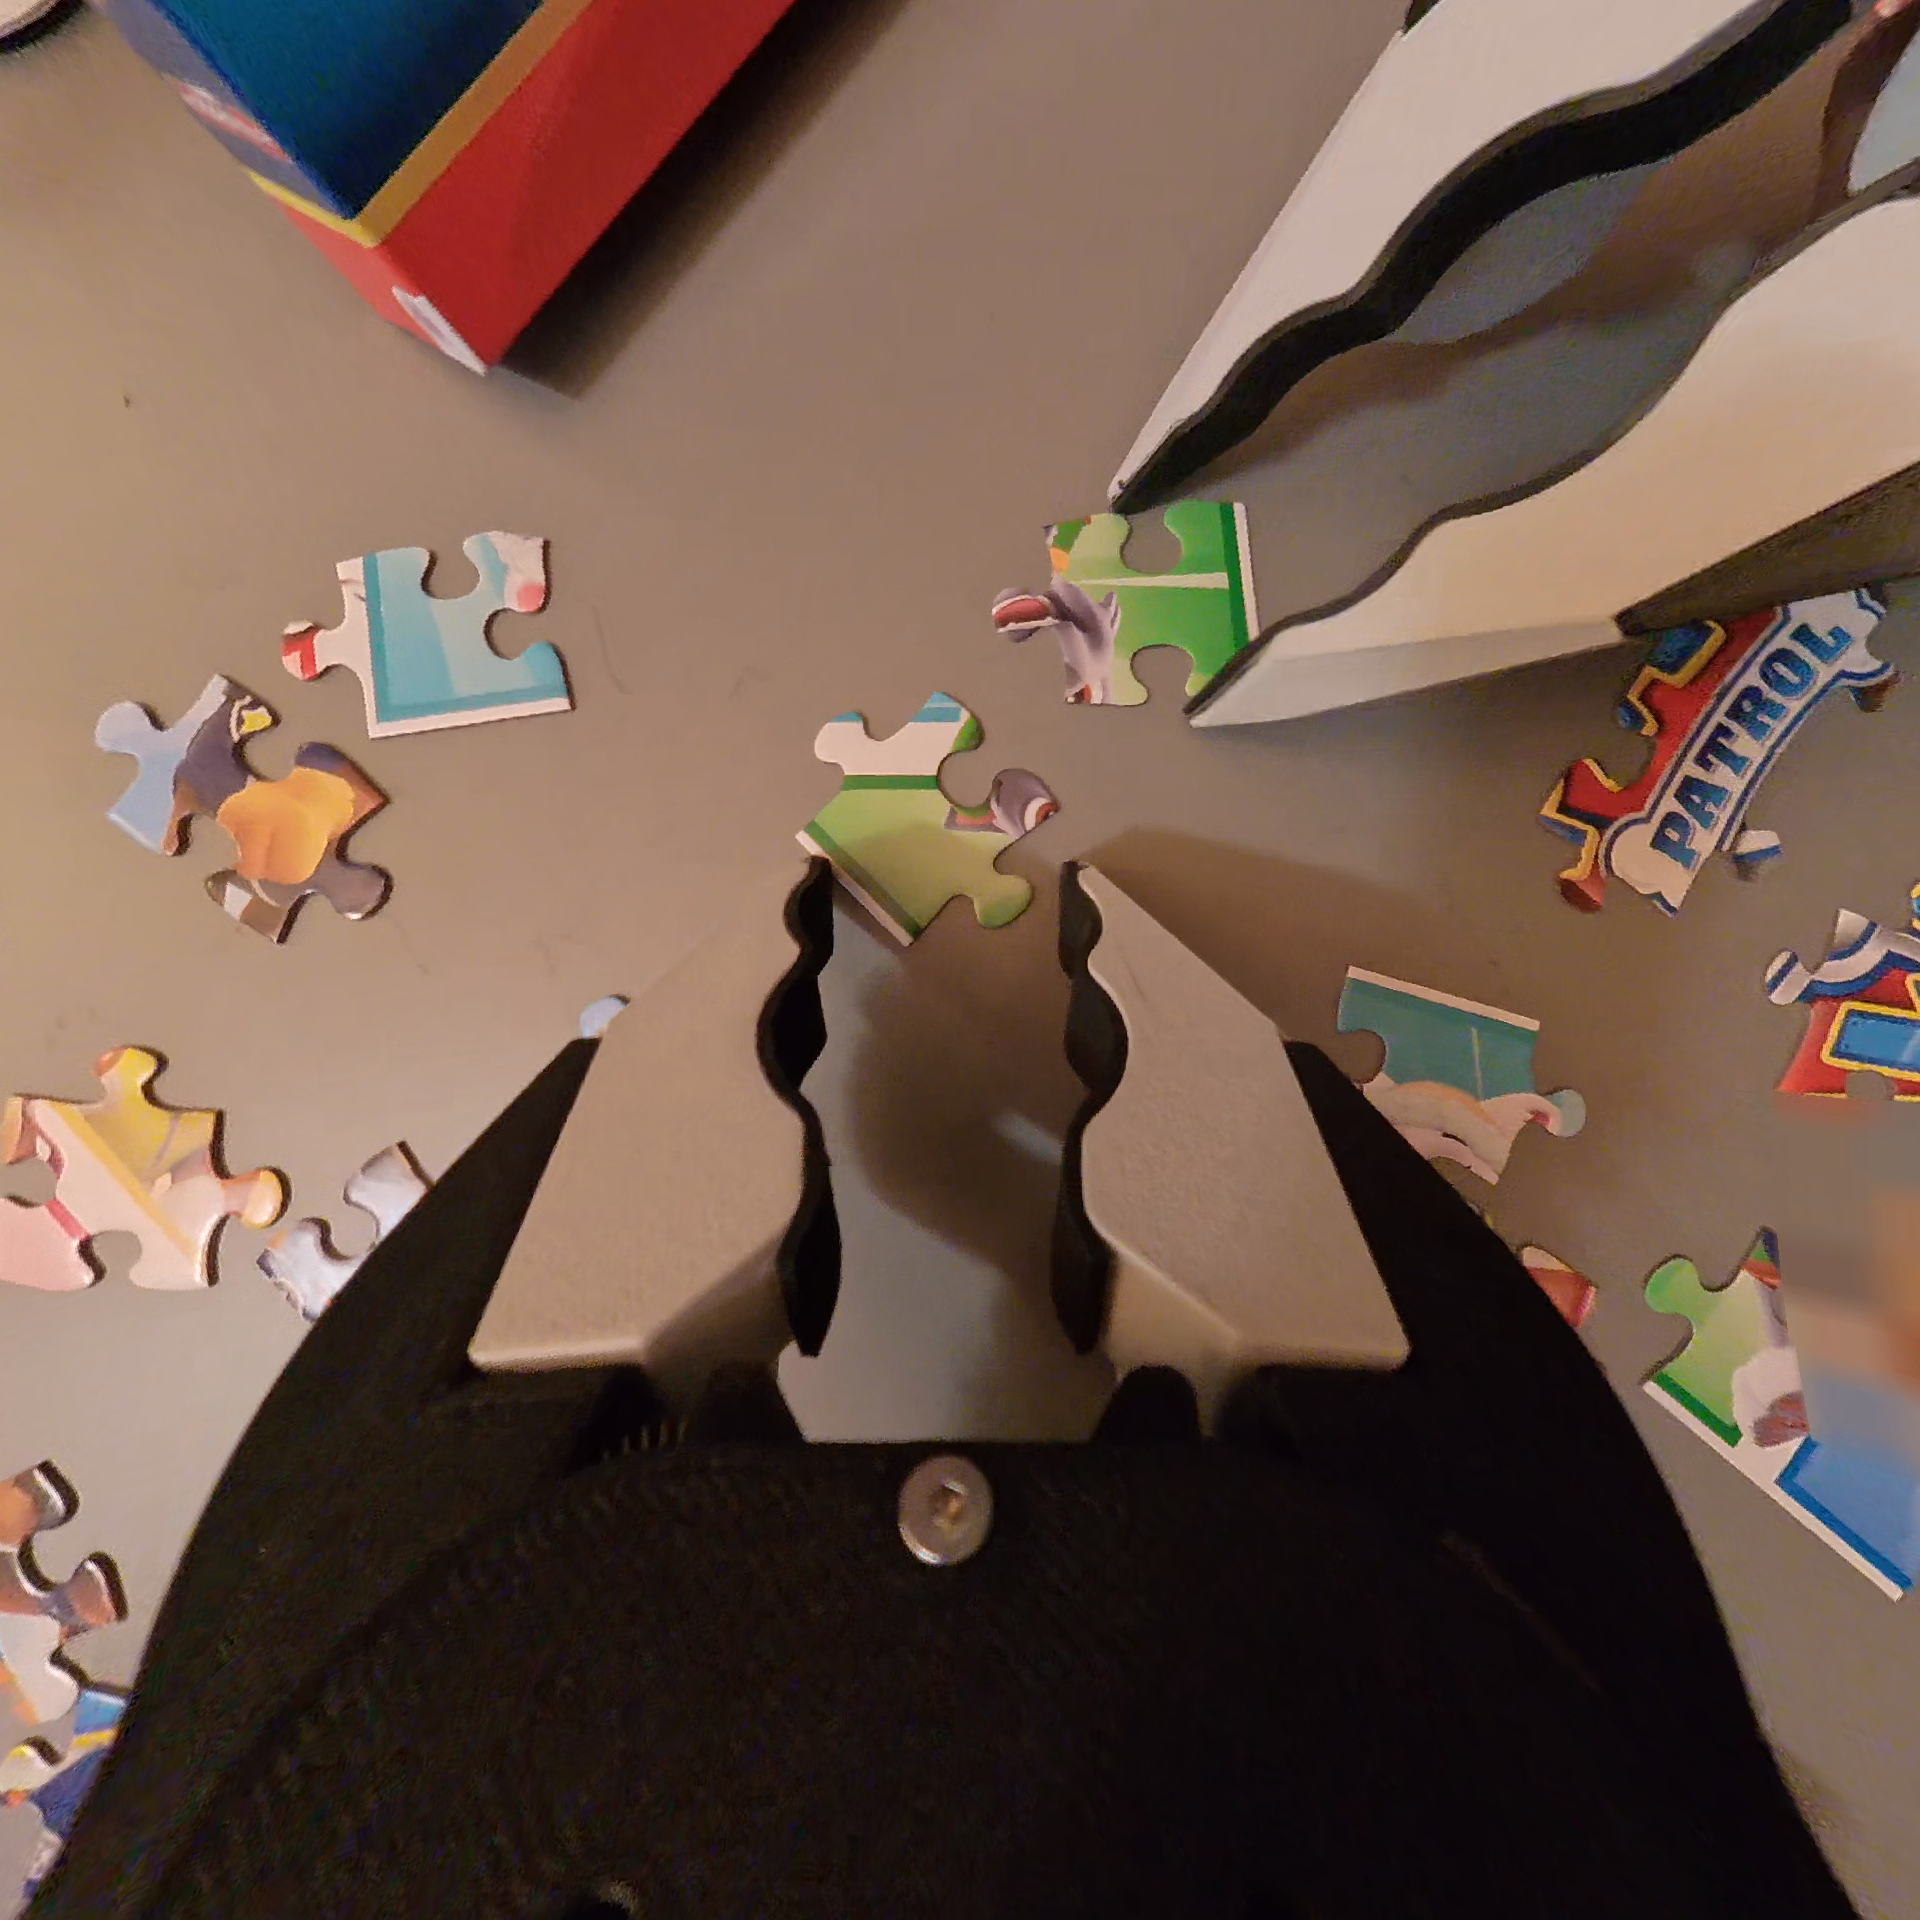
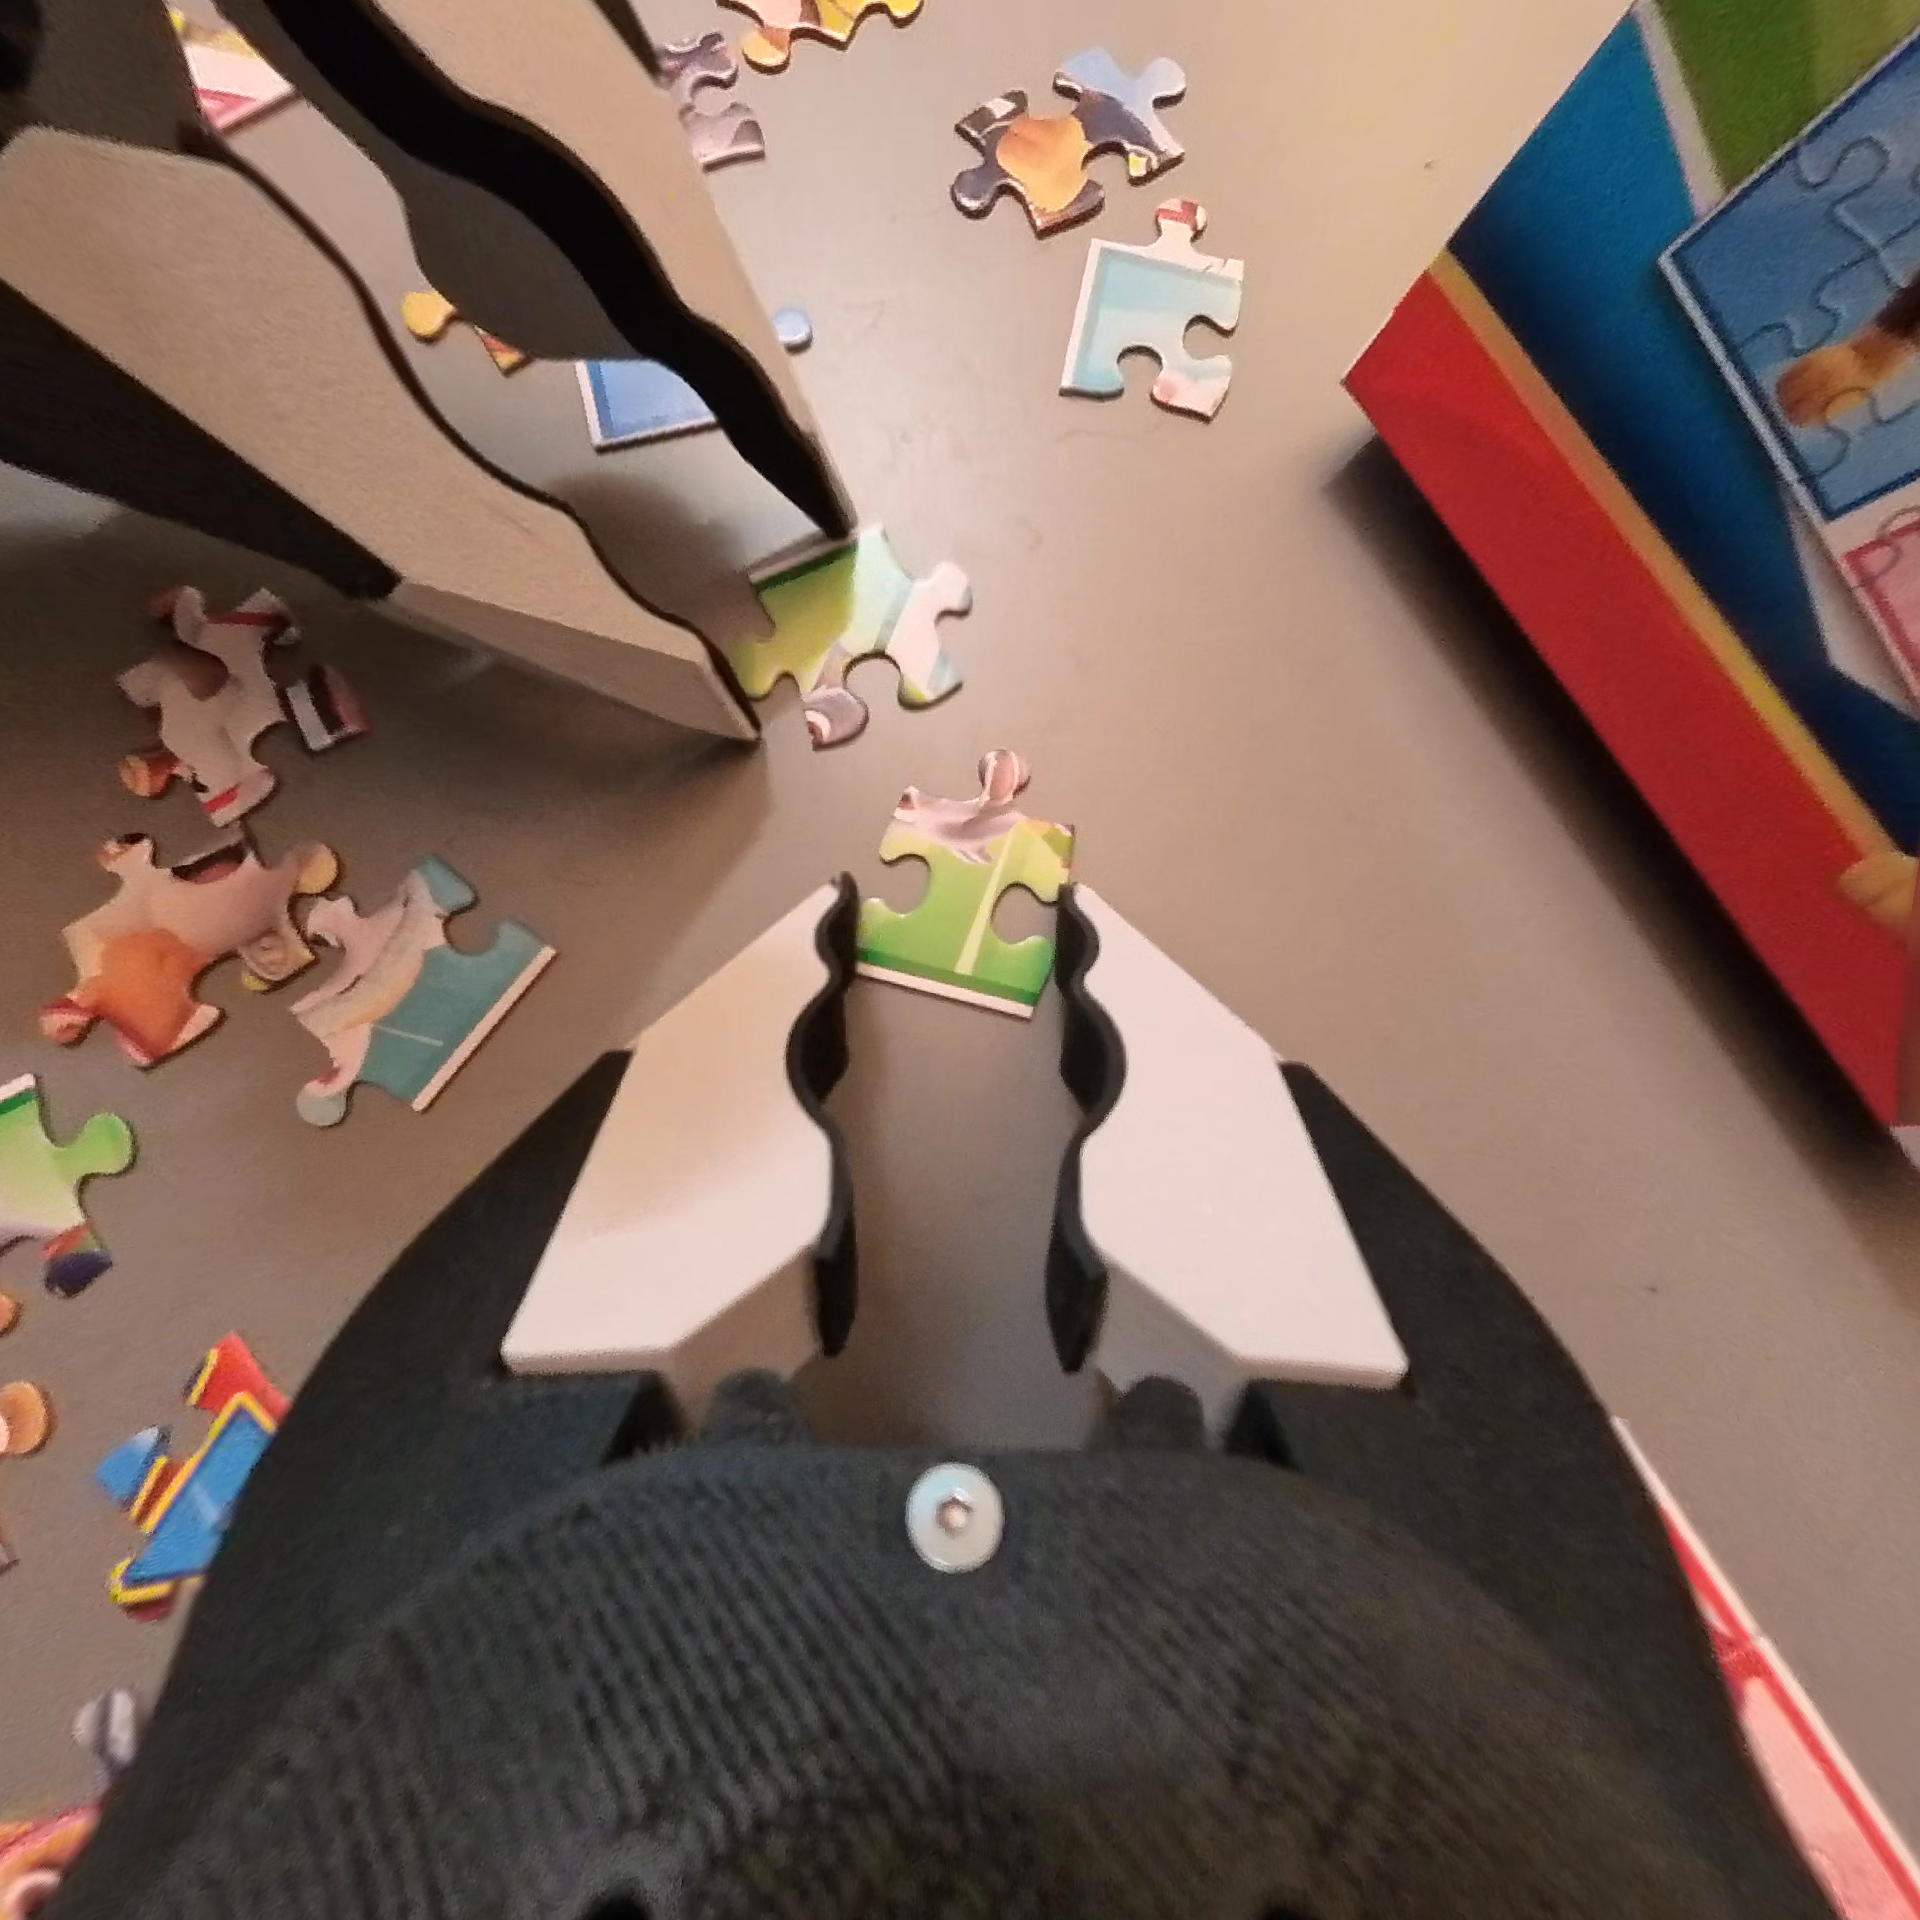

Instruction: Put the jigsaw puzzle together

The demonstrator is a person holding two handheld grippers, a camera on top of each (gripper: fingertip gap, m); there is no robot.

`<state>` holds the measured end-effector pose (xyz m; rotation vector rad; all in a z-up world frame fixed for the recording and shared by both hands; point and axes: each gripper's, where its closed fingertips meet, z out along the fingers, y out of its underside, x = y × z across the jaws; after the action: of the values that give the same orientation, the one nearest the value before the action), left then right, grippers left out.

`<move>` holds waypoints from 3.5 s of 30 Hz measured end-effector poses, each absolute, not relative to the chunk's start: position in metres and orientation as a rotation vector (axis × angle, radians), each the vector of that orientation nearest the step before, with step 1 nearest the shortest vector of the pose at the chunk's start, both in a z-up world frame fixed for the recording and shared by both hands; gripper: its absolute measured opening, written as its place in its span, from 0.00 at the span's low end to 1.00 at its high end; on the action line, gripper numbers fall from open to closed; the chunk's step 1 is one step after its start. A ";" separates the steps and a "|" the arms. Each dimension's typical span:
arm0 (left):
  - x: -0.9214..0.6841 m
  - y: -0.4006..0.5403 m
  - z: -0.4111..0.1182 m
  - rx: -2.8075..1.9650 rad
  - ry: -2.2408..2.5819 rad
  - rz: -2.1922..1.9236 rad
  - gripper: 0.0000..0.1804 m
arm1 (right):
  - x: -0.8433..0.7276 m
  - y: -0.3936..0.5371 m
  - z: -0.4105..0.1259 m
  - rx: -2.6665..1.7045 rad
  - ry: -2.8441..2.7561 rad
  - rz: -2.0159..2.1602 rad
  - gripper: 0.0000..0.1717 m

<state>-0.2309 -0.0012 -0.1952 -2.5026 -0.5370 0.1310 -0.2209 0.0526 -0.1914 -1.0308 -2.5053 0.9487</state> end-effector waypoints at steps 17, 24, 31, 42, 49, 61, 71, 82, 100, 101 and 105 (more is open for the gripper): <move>-0.223 0.010 -0.195 -2.536 -0.297 0.085 0.17 | -0.198 0.049 -0.191 -0.858 -2.595 1.031 0.13; -0.223 0.011 -0.195 -2.525 -0.286 0.077 0.16 | -0.195 0.046 -0.190 -0.857 -2.609 1.080 0.13; -0.223 0.011 -0.195 -2.527 -0.274 0.077 0.16 | -0.195 0.045 -0.186 -0.825 -2.596 1.084 0.13; -0.223 0.012 -0.195 -2.512 -0.273 0.075 0.16 | -0.198 0.043 -0.173 -0.782 -2.543 1.141 0.13; -0.223 0.014 -0.195 -2.496 -0.274 0.071 0.16 | -0.200 0.047 -0.170 -0.782 -2.519 1.126 0.10; -0.223 0.015 -0.195 -2.472 -0.267 0.075 0.16 | -0.202 0.044 -0.192 -0.955 -2.554 0.987 0.31; -0.221 0.014 -0.195 -2.460 -0.252 0.093 0.16 | -0.201 0.043 -0.191 -0.954 -2.550 0.999 0.16; -0.225 0.012 -0.193 -2.468 -0.242 0.199 0.10 | -0.198 0.050 -0.186 -0.959 -2.568 1.077 0.07; -0.223 0.019 -0.181 -2.375 -0.263 0.132 0.15 | -0.201 0.070 -0.191 -0.978 -2.554 0.853 0.25; -0.223 0.019 -0.180 -2.373 -0.264 0.134 0.15 | -0.203 0.076 -0.191 -0.984 -2.536 0.828 0.23; -0.224 0.018 -0.178 -2.362 -0.270 0.140 0.16 | -0.217 0.115 -0.189 -1.057 -2.421 0.661 0.19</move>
<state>-0.2242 0.0182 -0.1783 -2.3617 -0.2702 0.1397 -0.2167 0.1152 -0.1887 -1.0573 -2.4213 0.6608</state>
